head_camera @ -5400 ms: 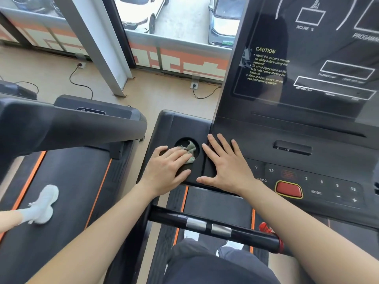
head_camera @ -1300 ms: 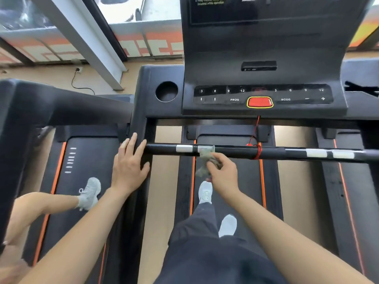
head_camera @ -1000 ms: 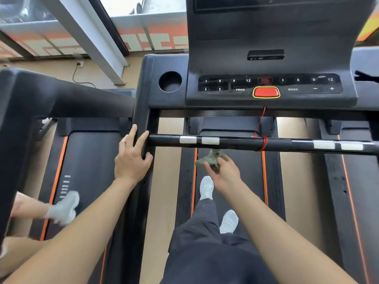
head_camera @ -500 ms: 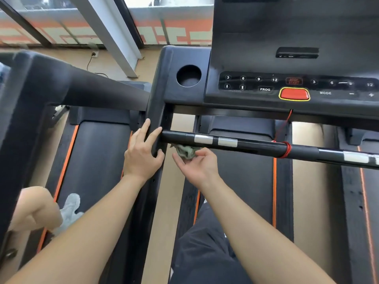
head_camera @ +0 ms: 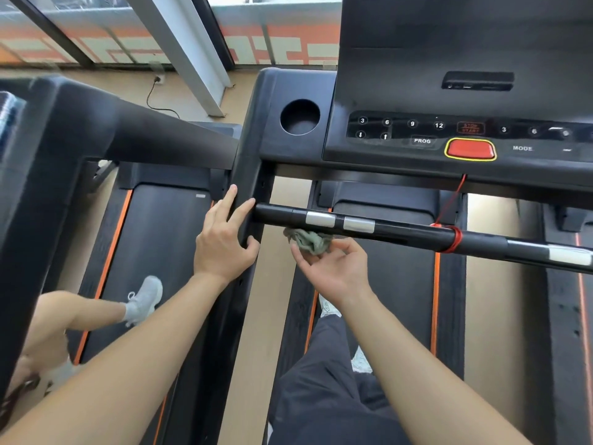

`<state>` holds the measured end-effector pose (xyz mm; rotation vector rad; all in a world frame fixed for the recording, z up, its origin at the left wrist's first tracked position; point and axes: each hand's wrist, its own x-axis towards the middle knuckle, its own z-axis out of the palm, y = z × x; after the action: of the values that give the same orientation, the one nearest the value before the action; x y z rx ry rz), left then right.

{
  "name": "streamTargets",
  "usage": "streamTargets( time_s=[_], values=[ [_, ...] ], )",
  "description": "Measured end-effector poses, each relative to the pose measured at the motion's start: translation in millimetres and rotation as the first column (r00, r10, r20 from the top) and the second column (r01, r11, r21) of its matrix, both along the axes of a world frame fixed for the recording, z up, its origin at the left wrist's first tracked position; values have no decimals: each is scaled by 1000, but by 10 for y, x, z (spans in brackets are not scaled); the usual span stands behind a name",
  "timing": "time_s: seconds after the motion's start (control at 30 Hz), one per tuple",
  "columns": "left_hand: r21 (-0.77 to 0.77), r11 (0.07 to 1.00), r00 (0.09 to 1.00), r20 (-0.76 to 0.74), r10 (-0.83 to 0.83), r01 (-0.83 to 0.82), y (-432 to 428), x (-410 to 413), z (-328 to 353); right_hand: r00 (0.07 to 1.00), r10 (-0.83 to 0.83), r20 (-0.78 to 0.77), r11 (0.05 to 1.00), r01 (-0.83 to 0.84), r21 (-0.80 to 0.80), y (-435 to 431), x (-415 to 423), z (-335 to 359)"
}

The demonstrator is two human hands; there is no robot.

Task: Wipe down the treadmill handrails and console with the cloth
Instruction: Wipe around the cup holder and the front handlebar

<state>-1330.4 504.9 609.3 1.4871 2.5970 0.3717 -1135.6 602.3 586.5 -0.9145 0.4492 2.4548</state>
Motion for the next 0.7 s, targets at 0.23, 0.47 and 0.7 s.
streamTargets(
  time_s=[0.23, 0.47, 0.7],
  values=[
    [32, 999, 999, 38, 22, -23, 4, -12, 5, 994, 101, 31, 995, -101, -14, -105, -483, 57],
    [35, 999, 999, 44, 26, -28, 15, -5, 15, 996, 84, 3, 996, -84, -8, -34, -353, 2],
    [9, 999, 999, 40, 30, -30, 10, 12, 31, 998, -67, 23, 998, 67, -15, 94, 313, -22]
  ],
)
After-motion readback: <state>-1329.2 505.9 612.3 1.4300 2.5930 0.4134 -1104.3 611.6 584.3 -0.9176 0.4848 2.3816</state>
